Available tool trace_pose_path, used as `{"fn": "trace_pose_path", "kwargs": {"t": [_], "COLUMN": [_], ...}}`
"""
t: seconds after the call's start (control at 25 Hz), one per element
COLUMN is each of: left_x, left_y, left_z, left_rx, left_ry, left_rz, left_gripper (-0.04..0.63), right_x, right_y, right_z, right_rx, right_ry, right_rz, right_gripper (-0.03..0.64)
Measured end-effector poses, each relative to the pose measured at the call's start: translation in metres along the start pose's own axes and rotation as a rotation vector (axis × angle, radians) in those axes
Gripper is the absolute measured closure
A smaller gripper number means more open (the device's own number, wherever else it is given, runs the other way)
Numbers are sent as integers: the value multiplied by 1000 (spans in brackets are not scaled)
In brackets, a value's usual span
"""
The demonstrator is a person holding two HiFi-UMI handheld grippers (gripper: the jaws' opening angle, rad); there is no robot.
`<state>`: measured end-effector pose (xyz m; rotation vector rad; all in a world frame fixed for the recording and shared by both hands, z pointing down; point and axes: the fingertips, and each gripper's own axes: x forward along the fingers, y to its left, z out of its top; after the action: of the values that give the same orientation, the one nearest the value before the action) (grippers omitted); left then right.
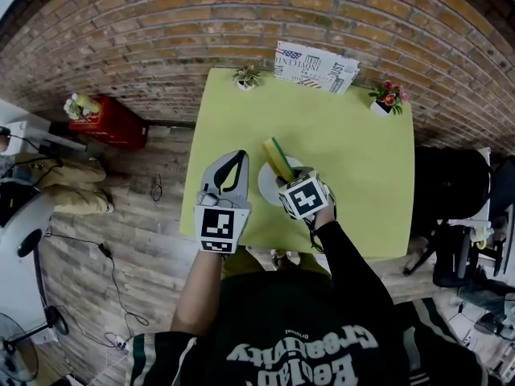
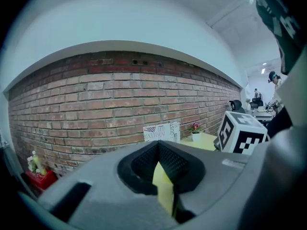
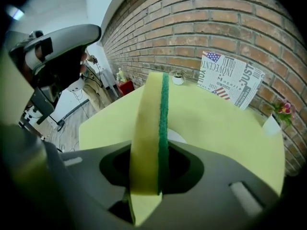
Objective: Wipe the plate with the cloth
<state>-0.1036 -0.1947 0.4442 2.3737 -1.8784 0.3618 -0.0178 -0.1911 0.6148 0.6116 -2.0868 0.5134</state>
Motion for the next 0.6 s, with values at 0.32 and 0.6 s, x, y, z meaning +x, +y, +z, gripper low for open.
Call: {"fn": "trace_pose_path", "kwargs": {"t": [0.32, 0.6], "left_x": [10, 13], "left_y": [17, 27], "left_z": [-9, -18], "left_rx": [-10, -8], "left_ry": [20, 37], "left_rz": [-35, -50], "left_gripper": [588, 588], "right_x": [23, 39], "right_y": [4, 9], "right_z": [-5, -5], "right_rx": [33, 45], "right_ry": [88, 139], "right_rz": [-21, -20], "right_gripper": [485, 483]}}
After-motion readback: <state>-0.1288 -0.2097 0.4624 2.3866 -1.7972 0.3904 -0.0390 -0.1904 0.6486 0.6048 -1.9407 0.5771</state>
